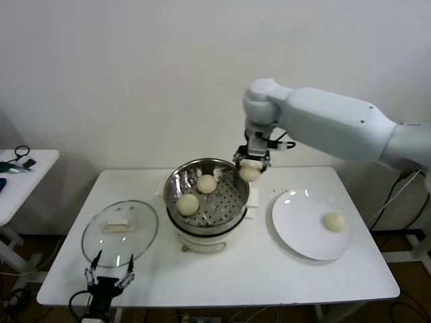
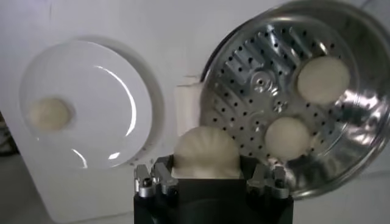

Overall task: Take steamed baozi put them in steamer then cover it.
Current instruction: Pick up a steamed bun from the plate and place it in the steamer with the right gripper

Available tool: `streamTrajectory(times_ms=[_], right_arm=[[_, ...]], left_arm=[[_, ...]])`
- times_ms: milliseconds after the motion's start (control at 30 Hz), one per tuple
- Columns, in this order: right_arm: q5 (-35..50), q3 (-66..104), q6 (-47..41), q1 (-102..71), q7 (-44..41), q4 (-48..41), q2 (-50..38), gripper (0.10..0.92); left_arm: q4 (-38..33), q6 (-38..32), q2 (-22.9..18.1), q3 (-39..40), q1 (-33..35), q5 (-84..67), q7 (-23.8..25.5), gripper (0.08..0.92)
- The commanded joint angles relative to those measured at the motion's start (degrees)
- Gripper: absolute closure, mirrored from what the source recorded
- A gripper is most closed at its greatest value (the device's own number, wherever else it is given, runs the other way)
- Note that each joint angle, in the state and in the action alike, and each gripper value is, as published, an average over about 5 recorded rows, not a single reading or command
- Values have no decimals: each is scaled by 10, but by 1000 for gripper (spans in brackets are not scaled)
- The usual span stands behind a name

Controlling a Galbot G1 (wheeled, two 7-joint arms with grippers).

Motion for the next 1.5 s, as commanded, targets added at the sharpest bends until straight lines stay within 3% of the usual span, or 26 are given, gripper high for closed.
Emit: streamTrajectory(times_ms=[33, 967, 1300, 1500], right_arm=[[-53, 2, 38, -38, -1, 6, 106, 313], [-60, -22, 39, -100, 7, 3, 120, 301], [-70, -13, 38, -100, 8, 2, 116, 208], [-78, 14, 40, -90, 9, 6, 100, 203]], left_arm=[[0, -2, 1, -3, 0, -7, 0, 177], [8, -3, 3, -6, -5, -13, 0, 177], [13, -5, 2, -7, -5, -13, 0, 177], [15, -8, 4, -9, -3, -14, 0, 177]])
